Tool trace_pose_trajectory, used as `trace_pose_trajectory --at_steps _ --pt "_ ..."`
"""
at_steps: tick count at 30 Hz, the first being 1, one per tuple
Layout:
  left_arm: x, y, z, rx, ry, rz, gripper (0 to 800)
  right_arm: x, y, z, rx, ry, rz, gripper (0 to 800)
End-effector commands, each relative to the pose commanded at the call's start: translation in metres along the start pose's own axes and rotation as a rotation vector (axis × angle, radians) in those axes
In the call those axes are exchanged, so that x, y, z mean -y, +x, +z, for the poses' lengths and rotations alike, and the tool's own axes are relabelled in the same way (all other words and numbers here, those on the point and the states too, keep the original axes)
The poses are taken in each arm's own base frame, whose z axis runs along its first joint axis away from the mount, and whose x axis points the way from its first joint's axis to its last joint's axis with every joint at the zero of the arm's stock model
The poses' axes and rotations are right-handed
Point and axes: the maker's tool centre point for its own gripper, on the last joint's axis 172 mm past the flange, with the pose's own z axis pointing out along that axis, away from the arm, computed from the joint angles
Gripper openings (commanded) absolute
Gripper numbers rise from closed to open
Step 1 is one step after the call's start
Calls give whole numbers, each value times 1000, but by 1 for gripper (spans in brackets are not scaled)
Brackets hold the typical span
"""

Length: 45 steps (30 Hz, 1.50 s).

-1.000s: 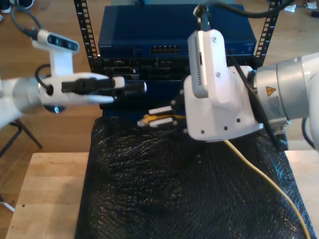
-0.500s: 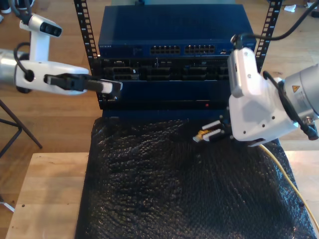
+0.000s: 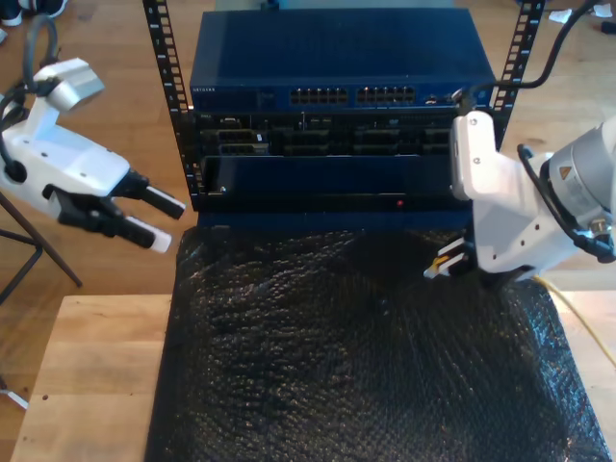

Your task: Grab the cable and plug it in

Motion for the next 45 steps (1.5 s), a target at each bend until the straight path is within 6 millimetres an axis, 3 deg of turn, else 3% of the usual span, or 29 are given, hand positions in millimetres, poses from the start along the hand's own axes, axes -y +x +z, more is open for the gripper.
trace_pose_trajectory --at_steps 6,9,17,20,25,28,36,45 --pt "-5 -38 -19 80 54 61 799 -23 -23 -5 110 -100 -7 1" --pt "-5 -63 -31 102 87 68 799 -29 -26 -3 139 -137 -19 1" --pt "-26 -125 -40 241 98 121 799 -35 -37 -1 216 -178 -43 1" --pt "-35 -163 -43 281 118 146 799 -30 -42 4 229 -169 -46 1" --pt "-61 -230 -31 324 106 176 799 -29 -43 7 231 -166 -46 1" --pt "-81 -259 -22 362 84 181 799 -29 -44 10 233 -158 -45 1" --pt "-144 -319 18 319 36 238 800 -28 -46 15 235 -151 -42 1" --pt "-178 -360 52 276 13 355 800 -28 -47 18 234 -149 -37 1"
